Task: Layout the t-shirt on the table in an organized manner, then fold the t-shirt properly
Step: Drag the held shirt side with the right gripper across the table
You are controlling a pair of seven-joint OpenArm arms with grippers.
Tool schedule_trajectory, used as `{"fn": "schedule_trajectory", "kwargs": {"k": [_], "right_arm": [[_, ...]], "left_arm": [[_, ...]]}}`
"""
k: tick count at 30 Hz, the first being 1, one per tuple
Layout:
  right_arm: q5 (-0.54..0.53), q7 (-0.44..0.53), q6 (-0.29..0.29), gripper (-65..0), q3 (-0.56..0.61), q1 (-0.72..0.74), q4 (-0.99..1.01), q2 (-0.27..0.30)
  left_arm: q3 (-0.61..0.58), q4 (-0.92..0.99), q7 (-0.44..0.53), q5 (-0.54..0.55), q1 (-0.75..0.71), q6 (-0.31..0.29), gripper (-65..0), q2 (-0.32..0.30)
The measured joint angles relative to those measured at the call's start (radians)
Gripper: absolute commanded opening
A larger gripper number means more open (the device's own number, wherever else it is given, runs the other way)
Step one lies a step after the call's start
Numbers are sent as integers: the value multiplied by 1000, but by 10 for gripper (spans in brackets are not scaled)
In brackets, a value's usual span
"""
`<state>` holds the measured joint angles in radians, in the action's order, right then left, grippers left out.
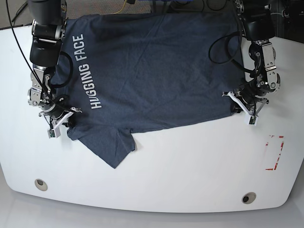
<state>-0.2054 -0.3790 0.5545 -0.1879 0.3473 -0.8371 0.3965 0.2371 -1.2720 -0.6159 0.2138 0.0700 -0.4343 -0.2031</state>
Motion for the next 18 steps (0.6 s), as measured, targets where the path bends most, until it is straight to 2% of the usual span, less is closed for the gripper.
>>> {"fn": "schedule_trajectory", "kwargs": {"k": [5,18], "right_arm": [[0,-1,0,-650,1,-2,-12,0],[21,-187,0,-650,3,-26,-195,0]], "left_arm": [[0,-1,0,0,0,0,-619,0],[-1,-32,-33,-17,0,2,-619,0]]}}
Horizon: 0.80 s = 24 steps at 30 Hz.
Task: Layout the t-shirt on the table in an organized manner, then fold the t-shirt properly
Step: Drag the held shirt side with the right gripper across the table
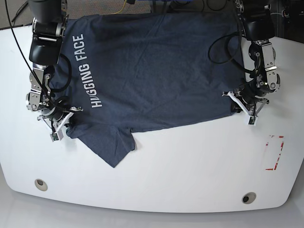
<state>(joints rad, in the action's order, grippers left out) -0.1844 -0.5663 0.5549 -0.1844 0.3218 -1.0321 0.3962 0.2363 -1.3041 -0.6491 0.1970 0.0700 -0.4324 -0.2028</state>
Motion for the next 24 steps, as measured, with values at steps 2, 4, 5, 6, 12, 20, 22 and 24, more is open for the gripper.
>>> {"fn": "schedule_trajectory", "kwargs": {"k": [2,4,5,6,12,20,22,24], "right_arm": [[-2,-17,0,-650,0,-3,-31,0],[-2,-33,0,-650,0,-7,-74,0],[-2,-36,0,-650,0,-10,-97,-1],[-2,-48,0,-650,0,-11,-115,0],[-2,-115,3,-650,0,6,-176,0],[-2,-159,5,-650,0,49,-232,1],[-2,-179,5,-650,1,61,-245,8],[-2,-181,13,-650,2,82,-260,25]], "left_arm": [[-1,-19,-17,-8,-4,3,-619,0],[-2,-45,-26,-20,-10,5,-619,0],[-2,-58,-37,-21,-13,6,-619,0],[-2,-71,-43,-21,-15,6,-619,-1],[-3,-130,-71,-20,26,6,-619,-16],[-3,-151,-138,-10,118,-1,-619,-68],[0,-166,-153,-19,134,5,-619,-84],[5,-193,-178,-23,163,10,-619,-98]]}}
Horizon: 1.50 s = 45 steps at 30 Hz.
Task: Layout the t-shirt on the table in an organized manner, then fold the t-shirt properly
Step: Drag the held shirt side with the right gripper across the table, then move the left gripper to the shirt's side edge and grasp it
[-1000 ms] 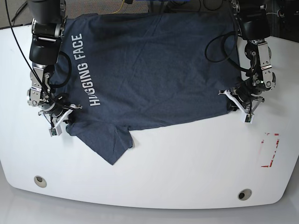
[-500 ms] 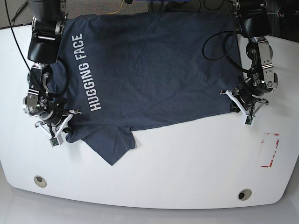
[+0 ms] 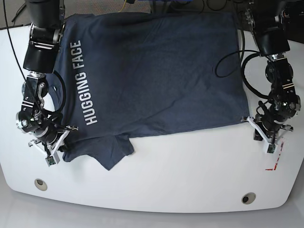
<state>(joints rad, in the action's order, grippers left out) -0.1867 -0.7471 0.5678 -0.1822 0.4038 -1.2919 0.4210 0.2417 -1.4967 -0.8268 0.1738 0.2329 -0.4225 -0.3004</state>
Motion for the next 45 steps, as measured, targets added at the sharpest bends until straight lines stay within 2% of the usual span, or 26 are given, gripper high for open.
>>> {"fn": "schedule_trajectory", "kwargs": {"k": [2,11,17,20,25,28,30,38,45], "right_arm": [[0,-14,1,-650,0,19,-11,10],[2,-61,-3,-650,-2,114,-18,23],[-1,-70,-1,-650,1,124,-21,28],[1,-80,-2,-650,0,119,-21,37],[0,-74,-2,-650,0,100,-20,36],[0,-60,-2,-650,0,76,-20,32],[0,-50,-2,-650,0,60,-20,31],[2,-39,-2,-650,-2,21,-15,16],[1,-35,-3,-650,-2,2,-15,13]], "left_arm": [[-6,-34,-39,2,15,-4,-619,-15],[-7,-143,-80,14,93,-5,-618,-28],[-7,-173,-201,13,86,-5,-607,-26],[-6,-172,-214,13,74,-5,-544,-24],[0,-172,-212,13,17,-5,-365,10],[0,-167,-229,13,-7,-5,-279,40],[0,-163,-229,9,-9,-5,-249,56],[2,-56,-172,5,16,-3,-241,110],[-5,138,-87,7,38,-6,-241,145]]}}
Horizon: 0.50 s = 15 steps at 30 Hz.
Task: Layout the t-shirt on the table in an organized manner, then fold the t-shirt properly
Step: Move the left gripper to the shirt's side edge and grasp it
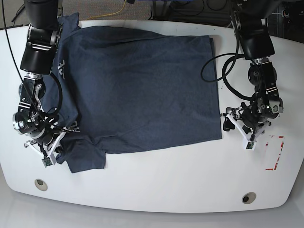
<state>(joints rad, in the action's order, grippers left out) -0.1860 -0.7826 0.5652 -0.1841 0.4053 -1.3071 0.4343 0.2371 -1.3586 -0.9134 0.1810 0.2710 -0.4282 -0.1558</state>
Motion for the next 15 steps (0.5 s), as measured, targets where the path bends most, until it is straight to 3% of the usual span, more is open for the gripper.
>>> {"fn": "schedule_trajectory", "kwargs": {"k": [6,15], "right_arm": [[0,-3,0,-650,0,-8,0,1],[-1,0,1,-650,0,-16,0,1]], "left_arm": [[-1,167,149,0,43,9,-241,-3],[-1,354,218,-2,98,9,-241,-3]]}}
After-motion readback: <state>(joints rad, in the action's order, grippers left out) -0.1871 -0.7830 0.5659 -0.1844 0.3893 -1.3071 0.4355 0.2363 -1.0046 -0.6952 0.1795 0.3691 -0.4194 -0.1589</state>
